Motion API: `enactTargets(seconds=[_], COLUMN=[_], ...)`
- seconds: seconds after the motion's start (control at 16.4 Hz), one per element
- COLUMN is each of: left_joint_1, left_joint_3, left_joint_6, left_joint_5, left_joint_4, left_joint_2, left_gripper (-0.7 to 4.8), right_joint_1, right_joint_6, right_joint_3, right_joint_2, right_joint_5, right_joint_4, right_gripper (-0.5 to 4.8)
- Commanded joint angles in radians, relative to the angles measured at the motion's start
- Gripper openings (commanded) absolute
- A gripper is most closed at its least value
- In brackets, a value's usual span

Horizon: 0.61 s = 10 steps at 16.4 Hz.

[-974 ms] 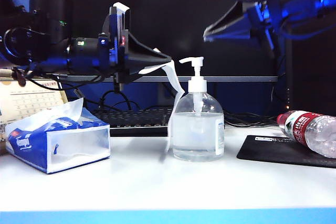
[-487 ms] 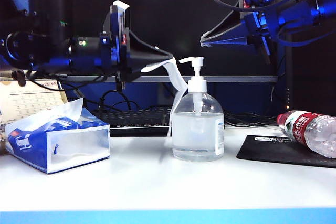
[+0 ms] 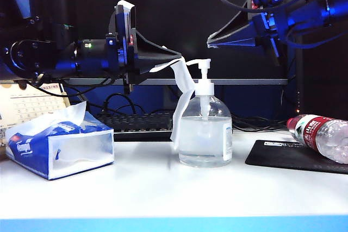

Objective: Pull out a tissue from the tissue dispenser, then press the switch of the alcohol sanitizer bottle to drop some sanitizer on the paper tissue, and finally place the treated tissue on the table.

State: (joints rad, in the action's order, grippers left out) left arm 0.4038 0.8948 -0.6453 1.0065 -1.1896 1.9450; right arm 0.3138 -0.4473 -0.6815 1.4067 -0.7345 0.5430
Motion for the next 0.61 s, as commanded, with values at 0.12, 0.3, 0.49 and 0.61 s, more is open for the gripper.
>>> enactTargets(seconds=[0.12,0.3,0.49,0.61], left_joint_1=[0.000,0.000,-0.001,-0.001], left_joint_3=[0.003,0.003,0.003,0.003], left_joint_6=[0.002,0.005,0.005,0.007], left_joint_5=[0.000,-0.001,-0.019,-0.019], left_joint_4=[-0.013,-0.009,-0.009,-0.008], left_joint_2=[-0.003,-0.003,-0.003,-0.003], left_gripper=[-0.06,-0.06,-0.06,-0.06], right_joint_1=[0.002,0.003,0.006,0.023], right_joint_6=[-0.052,-0.052,-0.055,-0.050], right_joint_3=[-0.030,-0.071,-0.090,-0.089], right_joint_2=[0.031,0.042,0.073,0.089], right_joint_5=[-0.020,-0.030,-0.064,-0.080], right_joint_4=[0.076,0.074,0.059,0.024], right_gripper=[-0.05,-0.05,-0.05,-0.05])
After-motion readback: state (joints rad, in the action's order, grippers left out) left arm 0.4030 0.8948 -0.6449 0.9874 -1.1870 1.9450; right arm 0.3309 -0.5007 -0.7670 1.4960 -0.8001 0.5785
